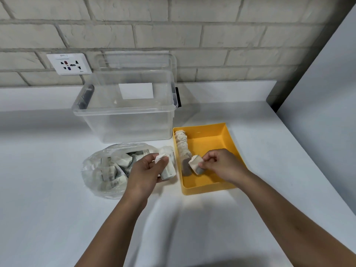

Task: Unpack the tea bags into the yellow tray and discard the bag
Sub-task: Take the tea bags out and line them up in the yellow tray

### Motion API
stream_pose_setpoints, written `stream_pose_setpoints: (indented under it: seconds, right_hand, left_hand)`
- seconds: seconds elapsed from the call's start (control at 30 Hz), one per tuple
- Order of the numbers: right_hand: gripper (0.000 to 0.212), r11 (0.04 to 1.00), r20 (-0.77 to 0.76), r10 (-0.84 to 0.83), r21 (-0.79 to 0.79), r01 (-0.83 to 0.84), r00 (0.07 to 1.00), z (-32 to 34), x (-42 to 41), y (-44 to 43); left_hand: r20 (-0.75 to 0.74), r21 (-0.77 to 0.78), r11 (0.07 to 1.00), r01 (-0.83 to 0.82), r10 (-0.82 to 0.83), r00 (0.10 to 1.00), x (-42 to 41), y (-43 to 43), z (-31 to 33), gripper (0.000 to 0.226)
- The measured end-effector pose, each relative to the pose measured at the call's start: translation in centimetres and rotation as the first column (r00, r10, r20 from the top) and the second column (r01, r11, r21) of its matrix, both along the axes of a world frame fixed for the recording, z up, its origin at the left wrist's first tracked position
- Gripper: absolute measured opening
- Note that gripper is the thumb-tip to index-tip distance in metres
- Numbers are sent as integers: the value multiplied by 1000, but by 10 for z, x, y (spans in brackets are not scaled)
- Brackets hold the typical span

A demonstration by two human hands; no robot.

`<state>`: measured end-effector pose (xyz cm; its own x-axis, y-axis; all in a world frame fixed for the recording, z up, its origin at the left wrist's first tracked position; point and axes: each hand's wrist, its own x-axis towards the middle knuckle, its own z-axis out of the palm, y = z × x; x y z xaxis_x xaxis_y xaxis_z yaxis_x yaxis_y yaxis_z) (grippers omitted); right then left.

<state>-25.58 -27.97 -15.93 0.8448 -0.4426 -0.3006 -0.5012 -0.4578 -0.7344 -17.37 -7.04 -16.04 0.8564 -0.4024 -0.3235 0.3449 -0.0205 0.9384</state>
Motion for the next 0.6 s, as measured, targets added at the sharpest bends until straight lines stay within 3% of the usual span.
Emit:
stream_pose_setpoints:
  seconds: [0.1,0.27,0.6]
  right_hand:
    - [12,991,-143,125,57,-117,982,-9,9,5]
    - [20,981,-192,164,134,-139,968,-16,27,15]
    - [26,999,-74,39,26,-37,996,-23,35,13]
  left_hand:
    - [7,64,998,-13,13,1000,-2,0,-8,16]
    - [-14,103,994,-40,42,999,-7,-6,-13,21]
    - [-17,92,995,-45,46,999,-17,-9,-12,12]
